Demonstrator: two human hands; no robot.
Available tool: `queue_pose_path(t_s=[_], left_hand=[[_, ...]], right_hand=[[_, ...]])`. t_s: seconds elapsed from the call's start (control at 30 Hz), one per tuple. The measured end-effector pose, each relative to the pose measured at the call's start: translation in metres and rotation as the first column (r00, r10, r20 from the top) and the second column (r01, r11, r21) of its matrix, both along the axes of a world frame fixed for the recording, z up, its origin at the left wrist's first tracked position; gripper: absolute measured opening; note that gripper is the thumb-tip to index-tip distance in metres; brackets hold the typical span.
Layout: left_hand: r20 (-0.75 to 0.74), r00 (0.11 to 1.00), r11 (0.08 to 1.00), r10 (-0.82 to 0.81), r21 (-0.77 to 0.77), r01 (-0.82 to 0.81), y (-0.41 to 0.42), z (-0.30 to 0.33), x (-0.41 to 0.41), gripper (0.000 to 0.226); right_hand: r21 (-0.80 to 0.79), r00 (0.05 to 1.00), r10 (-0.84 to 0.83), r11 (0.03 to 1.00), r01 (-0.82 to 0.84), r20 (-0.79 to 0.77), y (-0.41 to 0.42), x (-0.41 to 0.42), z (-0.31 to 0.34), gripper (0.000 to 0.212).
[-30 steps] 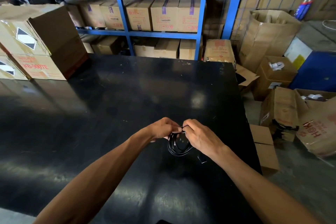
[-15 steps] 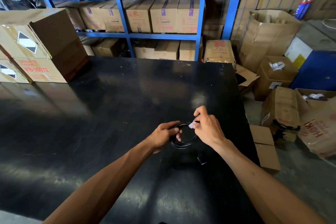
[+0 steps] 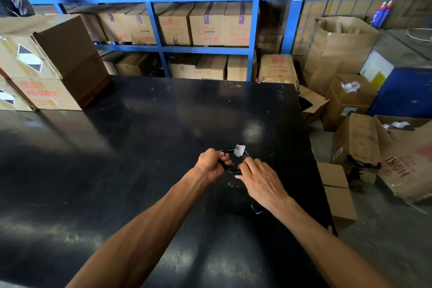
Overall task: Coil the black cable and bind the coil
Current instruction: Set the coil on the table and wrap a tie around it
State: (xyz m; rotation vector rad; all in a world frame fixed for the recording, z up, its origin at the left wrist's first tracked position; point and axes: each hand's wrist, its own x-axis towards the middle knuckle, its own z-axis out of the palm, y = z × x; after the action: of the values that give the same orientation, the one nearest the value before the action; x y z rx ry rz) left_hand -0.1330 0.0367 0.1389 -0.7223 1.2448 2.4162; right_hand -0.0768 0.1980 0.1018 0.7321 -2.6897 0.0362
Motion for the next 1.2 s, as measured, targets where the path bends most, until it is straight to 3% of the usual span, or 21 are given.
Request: queue_pose_path(t_s=[0.07,0.1,0.13,0.17,0.2,0.23,0.3,0.33,0.43,0.57,0.67,0.83,1.0,1.13,1.2], left_hand=[[0.035,0.989,0.974,-0.142,-0.175,0.146,0.002,0.004,0.004,0.030],[0.027,0.960,0.886,-0.280,-0.378,0.269,0.000,0.005,0.008,0.025],[0.028,0.903,0.710,-0.429,-0.608,0.356,-0.004,0.003,0.011,0.024],[0.034,0.841,0.472,-0.539,-0.815,0.336,-0.009,-0.001,0.013,0.029],[-0.011,0.783,0.301,-0.622,-0.926,0.226,-0.013,-0.005,0.013,0.035],[-0.105,0.707,0.265,-0.699,-0.957,0.119,-0.015,-0.006,0.015,0.037],[-0.225,0.578,0.335,-0.785,-0.938,0.089,-0.016,-0.007,0.021,0.037],[-0.228,0.550,0.326,-0.804,-0.942,0.085,-0.017,-0.010,0.020,0.037],[-0.191,0.501,0.220,-0.844,-0.976,-0.002,-0.018,-0.013,0.019,0.031],[-0.075,0.473,0.098,-0.878,-0.995,0.025,-0.010,-0.012,0.017,0.016],[0.003,0.523,0.021,-0.852,-0.999,0.040,-0.002,-0.016,0.017,0.020],[0.028,0.687,0.023,-0.726,-0.998,0.065,-0.003,-0.031,0.012,0.028],[0.054,0.731,0.012,-0.681,-0.996,0.085,-0.012,-0.053,0.005,0.026],[0.150,0.721,-0.061,-0.676,-0.987,0.148,-0.013,-0.070,-0.002,0.026],[0.184,0.705,-0.088,-0.685,-0.981,0.171,-0.013,-0.078,-0.004,0.026]], right_hand=[[-0.097,1.000,0.005,0.995,-0.003,0.024,0.003,0.000,-0.001,0.019],[-0.141,0.996,0.003,0.990,0.009,0.085,0.006,-0.001,0.000,0.018],[-0.184,0.988,0.003,0.983,0.025,0.154,0.009,-0.002,0.000,0.017],[-0.223,0.972,0.006,0.974,0.048,0.236,0.012,-0.004,0.001,0.016],[-0.253,0.943,0.001,0.964,0.088,0.332,0.015,-0.007,0.002,0.015],[-0.275,0.906,-0.006,0.952,0.135,0.423,0.017,-0.011,0.003,0.015],[-0.301,0.832,-0.011,0.930,0.213,0.554,0.019,-0.018,0.008,0.013],[-0.311,0.811,-0.008,0.921,0.233,0.584,0.021,-0.021,0.010,0.011],[-0.323,0.797,-0.018,0.909,0.265,0.603,0.025,-0.025,0.009,0.017],[-0.268,0.759,-0.068,0.912,0.310,0.648,0.022,-0.025,-0.001,0.014],[-0.313,0.708,-0.048,0.875,0.370,0.704,0.023,-0.028,-0.012,0.017],[-0.362,0.638,-0.006,0.819,0.445,0.770,0.040,-0.034,-0.028,0.036],[-0.163,0.621,-0.122,0.909,0.383,0.774,0.055,-0.028,-0.056,0.036],[-0.008,0.632,-0.174,0.962,0.274,0.756,0.045,-0.024,-0.082,0.048],[0.055,0.637,-0.201,0.969,0.241,0.745,0.038,-0.026,-0.096,0.040]])
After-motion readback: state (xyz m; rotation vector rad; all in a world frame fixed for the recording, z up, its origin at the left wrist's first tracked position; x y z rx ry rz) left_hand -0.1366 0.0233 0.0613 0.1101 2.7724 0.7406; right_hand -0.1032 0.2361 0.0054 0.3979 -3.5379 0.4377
